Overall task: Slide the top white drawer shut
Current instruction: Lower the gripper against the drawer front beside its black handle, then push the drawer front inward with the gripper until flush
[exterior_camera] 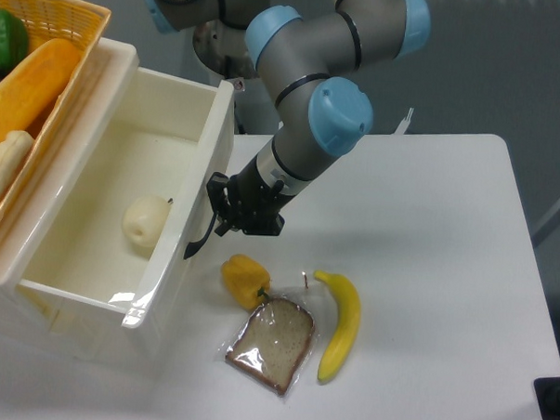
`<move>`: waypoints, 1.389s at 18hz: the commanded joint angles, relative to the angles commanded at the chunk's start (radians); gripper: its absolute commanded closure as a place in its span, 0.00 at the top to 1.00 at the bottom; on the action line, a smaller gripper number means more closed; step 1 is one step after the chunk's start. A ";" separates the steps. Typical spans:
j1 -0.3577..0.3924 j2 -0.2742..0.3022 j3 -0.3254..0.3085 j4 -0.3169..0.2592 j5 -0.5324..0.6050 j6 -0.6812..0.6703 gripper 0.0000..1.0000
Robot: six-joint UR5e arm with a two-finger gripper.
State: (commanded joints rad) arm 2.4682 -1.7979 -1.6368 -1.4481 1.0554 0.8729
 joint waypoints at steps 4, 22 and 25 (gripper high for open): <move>-0.020 0.005 -0.002 -0.023 0.000 -0.005 0.00; -0.169 0.012 -0.003 -0.021 0.005 -0.115 0.04; -0.187 0.011 -0.003 -0.020 0.005 -0.120 0.04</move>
State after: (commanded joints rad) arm 2.2811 -1.7871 -1.6398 -1.4680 1.0600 0.7532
